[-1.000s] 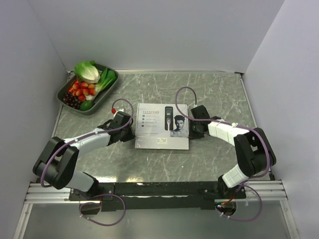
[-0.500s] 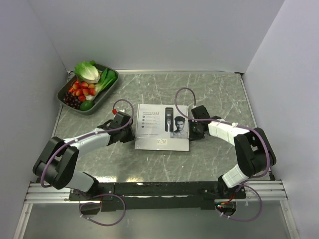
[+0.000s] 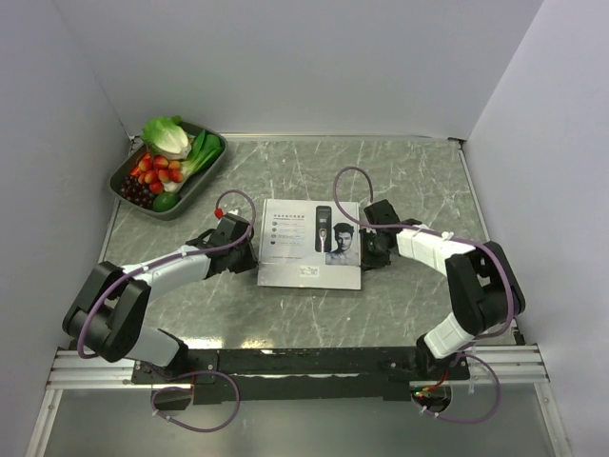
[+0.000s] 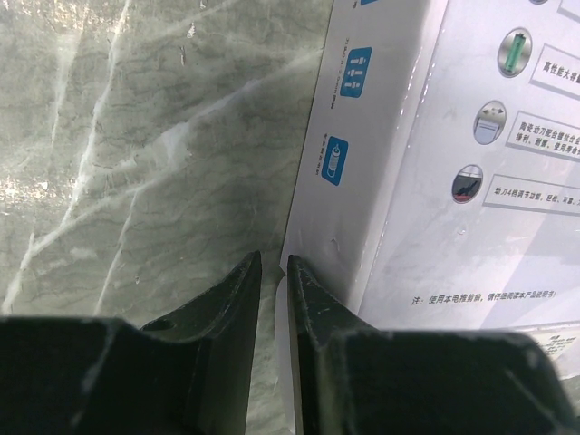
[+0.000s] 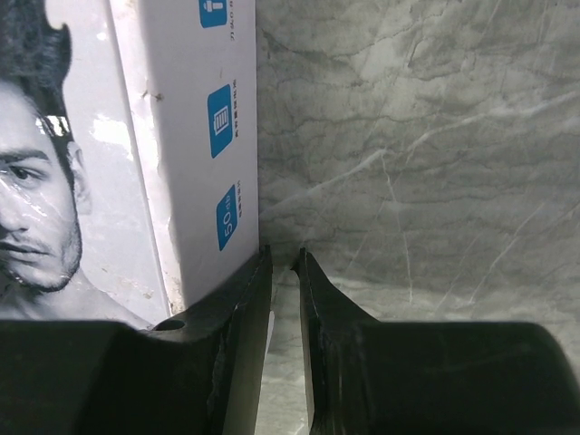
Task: Sort the hair-cutting tools
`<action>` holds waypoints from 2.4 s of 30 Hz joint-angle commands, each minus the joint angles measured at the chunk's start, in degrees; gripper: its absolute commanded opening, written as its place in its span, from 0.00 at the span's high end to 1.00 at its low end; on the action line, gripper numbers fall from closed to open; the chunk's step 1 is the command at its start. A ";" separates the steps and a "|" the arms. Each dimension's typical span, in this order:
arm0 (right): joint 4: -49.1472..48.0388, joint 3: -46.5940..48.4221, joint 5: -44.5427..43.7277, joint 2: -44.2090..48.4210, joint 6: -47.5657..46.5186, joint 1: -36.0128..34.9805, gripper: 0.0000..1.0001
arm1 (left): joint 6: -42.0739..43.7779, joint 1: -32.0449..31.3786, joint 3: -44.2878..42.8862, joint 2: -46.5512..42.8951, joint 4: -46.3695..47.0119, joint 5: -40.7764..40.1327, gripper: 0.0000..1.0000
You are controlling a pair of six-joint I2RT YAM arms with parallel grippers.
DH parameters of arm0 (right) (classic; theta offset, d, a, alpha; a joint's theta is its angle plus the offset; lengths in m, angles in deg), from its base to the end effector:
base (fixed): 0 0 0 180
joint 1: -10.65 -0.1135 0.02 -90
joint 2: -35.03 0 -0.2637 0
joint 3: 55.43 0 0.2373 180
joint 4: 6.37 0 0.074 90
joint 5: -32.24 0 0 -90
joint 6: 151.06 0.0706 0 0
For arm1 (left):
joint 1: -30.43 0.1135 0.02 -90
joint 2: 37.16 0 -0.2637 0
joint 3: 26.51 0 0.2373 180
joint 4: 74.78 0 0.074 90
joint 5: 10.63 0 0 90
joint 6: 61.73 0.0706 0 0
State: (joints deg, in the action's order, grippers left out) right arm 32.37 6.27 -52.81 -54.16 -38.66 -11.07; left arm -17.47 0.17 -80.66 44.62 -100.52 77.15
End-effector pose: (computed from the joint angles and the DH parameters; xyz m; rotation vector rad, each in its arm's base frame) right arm 0.2625 0.1111 0.1355 -0.0088 2.7705 0.3300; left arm 0.2422 -0.1381 0.1484 -0.3628 2.5468 -0.4850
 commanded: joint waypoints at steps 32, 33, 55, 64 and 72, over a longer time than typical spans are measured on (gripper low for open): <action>1.27 -2.41 5.35 2.88 14.62 -3.42 0.67 | -4.36 -1.82 3.12 -1.36 14.61 12.68 0.76; 2.87 -0.92 3.68 2.97 13.04 -3.33 0.67 | -4.45 -1.82 3.12 -1.36 14.78 12.68 0.76; 7.10 2.61 -15.27 -0.82 13.12 -10.89 0.66 | -4.19 -1.82 3.56 -0.57 15.05 12.42 0.76; 12.72 5.51 -1.01 2.18 8.81 -10.89 0.65 | -4.01 -1.82 3.47 -0.92 14.70 12.50 0.76; 18.34 7.97 -13.81 6.91 11.53 -10.81 0.65 | -3.66 -1.73 3.91 -1.18 14.87 12.50 0.76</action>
State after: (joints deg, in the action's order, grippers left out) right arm 50.21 10.25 -67.56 -52.02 -28.85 -19.63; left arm -19.00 0.71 -76.11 44.12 -93.07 81.10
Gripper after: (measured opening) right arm 0.345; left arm 0.237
